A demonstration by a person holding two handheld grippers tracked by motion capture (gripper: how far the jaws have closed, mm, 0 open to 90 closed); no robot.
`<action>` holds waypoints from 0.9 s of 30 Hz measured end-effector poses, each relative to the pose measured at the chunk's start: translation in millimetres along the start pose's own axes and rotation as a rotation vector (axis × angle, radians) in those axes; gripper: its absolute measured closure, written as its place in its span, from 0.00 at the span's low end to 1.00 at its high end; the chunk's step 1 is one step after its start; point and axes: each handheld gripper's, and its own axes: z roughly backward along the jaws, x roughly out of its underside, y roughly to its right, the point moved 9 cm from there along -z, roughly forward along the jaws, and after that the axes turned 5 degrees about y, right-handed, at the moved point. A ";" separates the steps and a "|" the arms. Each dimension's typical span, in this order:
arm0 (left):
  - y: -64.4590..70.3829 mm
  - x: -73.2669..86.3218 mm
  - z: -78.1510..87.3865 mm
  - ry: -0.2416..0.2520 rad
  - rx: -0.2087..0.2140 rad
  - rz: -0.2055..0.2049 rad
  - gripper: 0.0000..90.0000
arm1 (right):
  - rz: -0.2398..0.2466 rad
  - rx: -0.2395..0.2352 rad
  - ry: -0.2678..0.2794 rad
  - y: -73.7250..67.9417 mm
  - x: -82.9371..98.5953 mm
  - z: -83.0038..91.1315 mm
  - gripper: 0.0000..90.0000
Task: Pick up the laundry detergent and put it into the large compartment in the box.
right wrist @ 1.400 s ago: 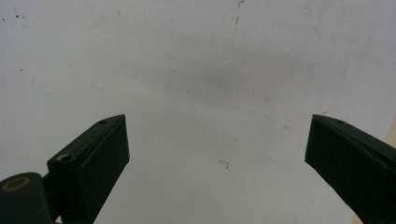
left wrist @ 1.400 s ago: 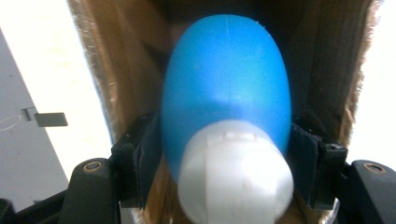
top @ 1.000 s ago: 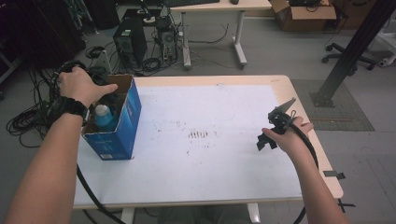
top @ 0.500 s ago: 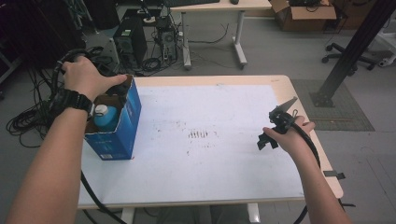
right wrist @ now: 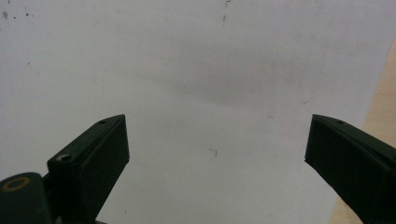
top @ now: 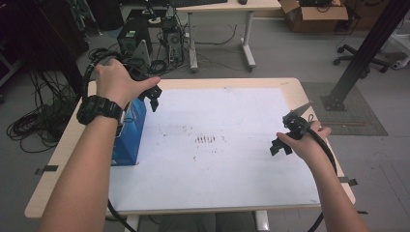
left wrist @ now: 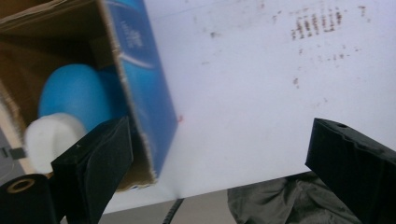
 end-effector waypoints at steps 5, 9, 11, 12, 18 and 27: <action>17.5 -1.6 -9.3 -0.009 0.003 -0.024 0.05 | -0.007 -0.001 -0.009 1.7 1.5 -1.4 0.07; 28.1 -3.4 -18.3 -0.004 0.009 -0.032 0.05 | 0.001 -0.001 -0.005 2.1 1.4 -0.9 0.07; 32.4 -3.1 -23.6 -0.007 0.012 -0.041 0.05 | 0.001 -0.001 -0.005 2.1 1.5 -0.2 0.07; 34.0 -3.3 -25.6 -0.006 0.015 -0.044 0.06 | 0.006 -0.001 -0.003 2.3 1.3 0.1 0.07; 45.1 -0.9 -43.5 -0.039 0.032 -0.058 0.05 | 0.001 -0.001 -0.002 2.2 1.9 0.4 0.07; 56.0 1.5 -70.4 -0.066 0.029 -0.085 0.05 | 0.000 -0.001 -0.007 1.7 3.4 -0.3 0.07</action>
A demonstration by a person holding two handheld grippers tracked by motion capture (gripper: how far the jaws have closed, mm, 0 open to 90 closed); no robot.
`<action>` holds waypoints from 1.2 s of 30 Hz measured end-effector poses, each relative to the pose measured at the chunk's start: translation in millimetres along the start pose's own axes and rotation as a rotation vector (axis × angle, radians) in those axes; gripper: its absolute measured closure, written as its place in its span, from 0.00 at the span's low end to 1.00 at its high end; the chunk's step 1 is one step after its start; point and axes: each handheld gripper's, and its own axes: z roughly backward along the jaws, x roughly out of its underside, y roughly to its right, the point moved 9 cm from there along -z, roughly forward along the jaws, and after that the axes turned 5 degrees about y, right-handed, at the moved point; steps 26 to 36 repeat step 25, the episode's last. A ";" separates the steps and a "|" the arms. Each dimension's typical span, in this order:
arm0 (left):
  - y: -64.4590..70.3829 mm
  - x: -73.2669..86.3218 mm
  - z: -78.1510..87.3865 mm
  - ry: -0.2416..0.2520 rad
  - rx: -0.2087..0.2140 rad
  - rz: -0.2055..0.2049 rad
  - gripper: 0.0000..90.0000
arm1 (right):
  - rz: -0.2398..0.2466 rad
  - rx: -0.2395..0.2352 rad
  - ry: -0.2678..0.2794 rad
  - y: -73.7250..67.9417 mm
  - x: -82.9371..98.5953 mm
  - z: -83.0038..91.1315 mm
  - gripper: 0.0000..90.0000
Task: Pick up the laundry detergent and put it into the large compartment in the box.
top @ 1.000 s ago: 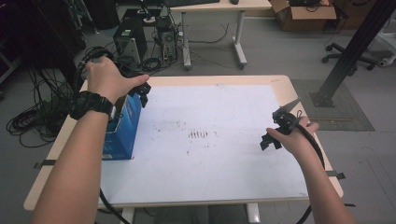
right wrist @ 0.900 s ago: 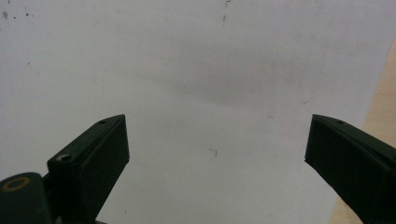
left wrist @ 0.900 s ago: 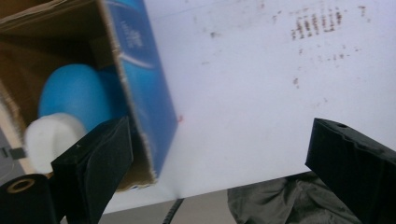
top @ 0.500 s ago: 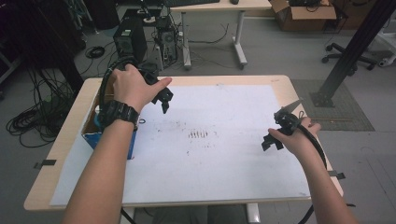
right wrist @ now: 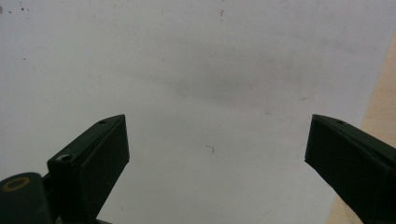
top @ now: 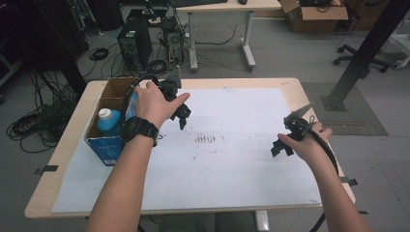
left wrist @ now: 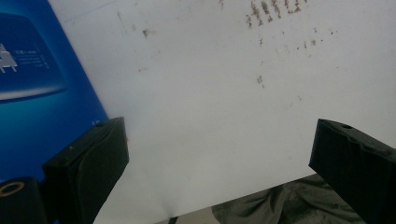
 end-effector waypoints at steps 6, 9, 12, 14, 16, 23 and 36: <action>2.4 1.5 -10.2 -0.011 0.016 0.003 0.05 | 0.003 0.003 0.004 0.0 0.0 0.1 0.07; 2.3 2.1 -12.1 -0.014 0.014 0.001 0.05 | 0.003 0.003 0.003 -0.5 0.3 -0.5 0.07; 3.0 2.1 -12.7 -0.010 0.020 0.000 0.05 | 0.008 0.002 0.003 -1.4 0.4 -1.1 0.07; 2.8 2.0 -12.1 -0.009 0.019 0.000 0.05 | 0.009 0.003 0.003 -1.5 0.4 -1.1 0.07; 2.6 2.4 -11.6 -0.010 0.019 -0.001 0.05 | 0.012 0.002 0.002 -1.8 0.6 -1.2 0.07; 2.4 3.5 -11.3 -0.012 0.020 -0.003 0.05 | 0.006 0.004 0.004 -2.4 1.1 0.0 0.07; 2.2 3.3 -11.3 -0.008 0.014 0.002 0.06 | 0.006 0.003 0.004 -2.6 1.2 0.1 0.07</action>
